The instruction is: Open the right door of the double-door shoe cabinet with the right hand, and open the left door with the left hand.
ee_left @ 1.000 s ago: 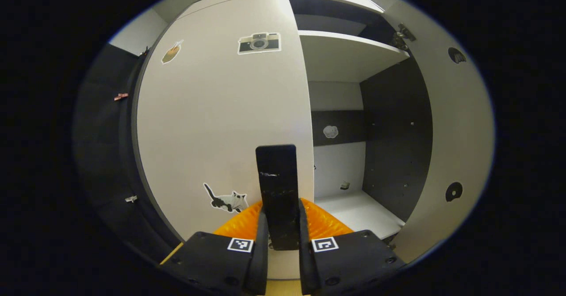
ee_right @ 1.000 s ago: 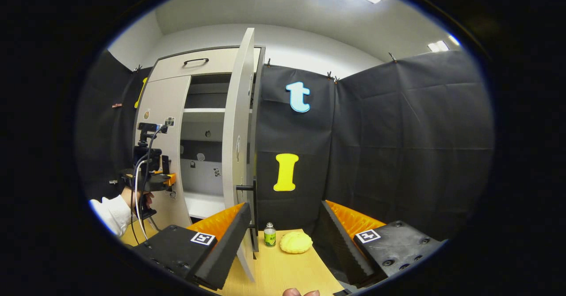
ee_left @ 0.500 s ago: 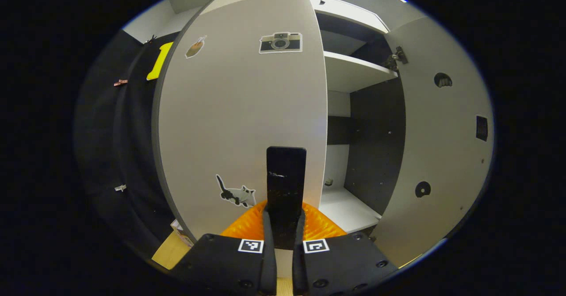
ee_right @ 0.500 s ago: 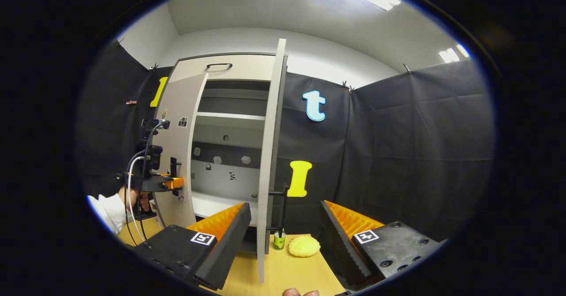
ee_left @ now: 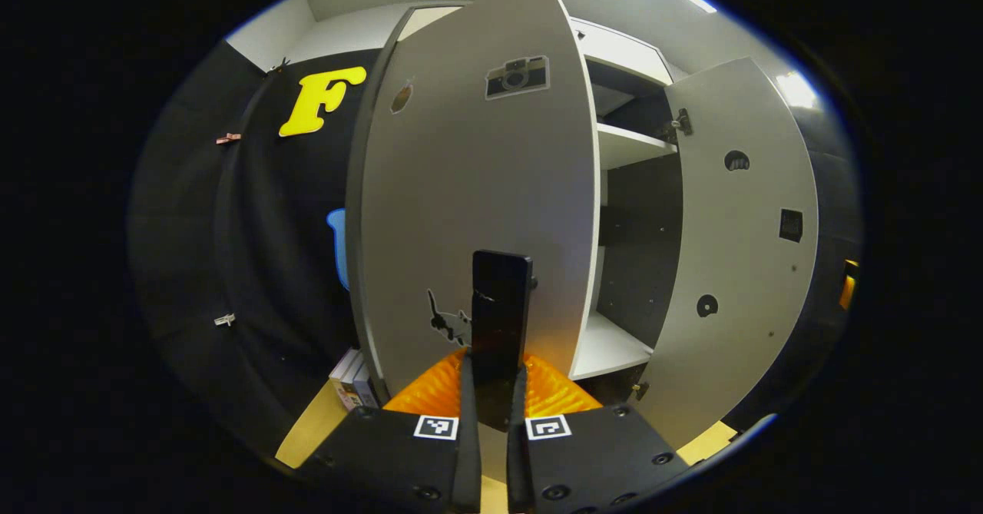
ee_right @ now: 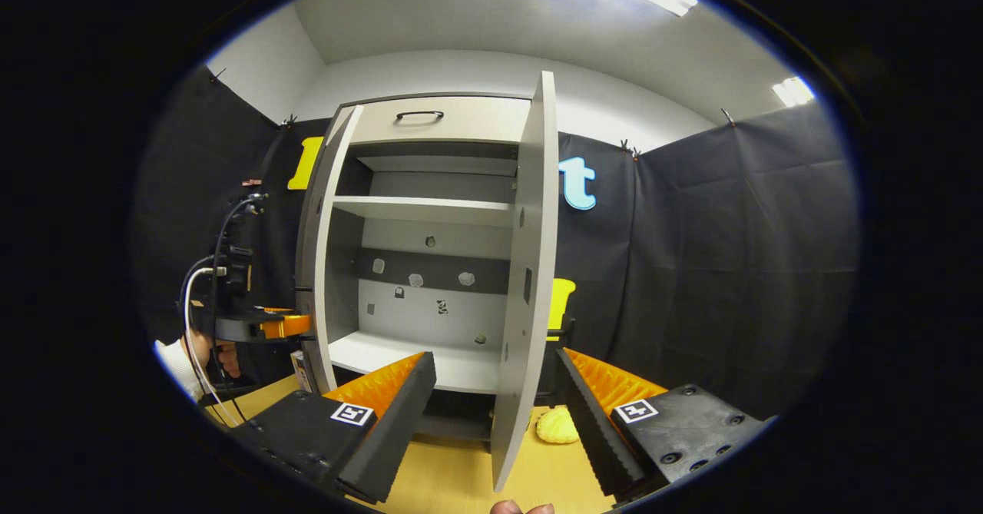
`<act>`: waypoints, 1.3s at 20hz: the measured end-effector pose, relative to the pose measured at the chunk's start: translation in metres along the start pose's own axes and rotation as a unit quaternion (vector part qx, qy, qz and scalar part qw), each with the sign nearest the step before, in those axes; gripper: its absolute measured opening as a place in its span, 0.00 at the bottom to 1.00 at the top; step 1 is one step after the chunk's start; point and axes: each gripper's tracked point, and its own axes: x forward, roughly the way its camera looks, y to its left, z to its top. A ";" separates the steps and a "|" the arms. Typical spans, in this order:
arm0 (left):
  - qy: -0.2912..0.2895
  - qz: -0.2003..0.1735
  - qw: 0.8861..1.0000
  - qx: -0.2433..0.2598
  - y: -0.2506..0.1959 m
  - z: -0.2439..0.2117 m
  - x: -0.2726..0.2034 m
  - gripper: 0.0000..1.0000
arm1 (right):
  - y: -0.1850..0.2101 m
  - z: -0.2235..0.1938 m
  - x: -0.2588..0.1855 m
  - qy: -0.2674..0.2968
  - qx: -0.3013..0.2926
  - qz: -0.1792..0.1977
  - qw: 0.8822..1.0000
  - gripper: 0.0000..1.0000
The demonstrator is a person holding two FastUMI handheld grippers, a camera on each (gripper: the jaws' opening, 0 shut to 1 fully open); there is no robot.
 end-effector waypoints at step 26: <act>-0.009 0.079 0.997 -0.004 0.164 -0.008 -0.072 0.08 | 0.040 0.003 -0.007 0.010 0.012 0.060 0.998 0.98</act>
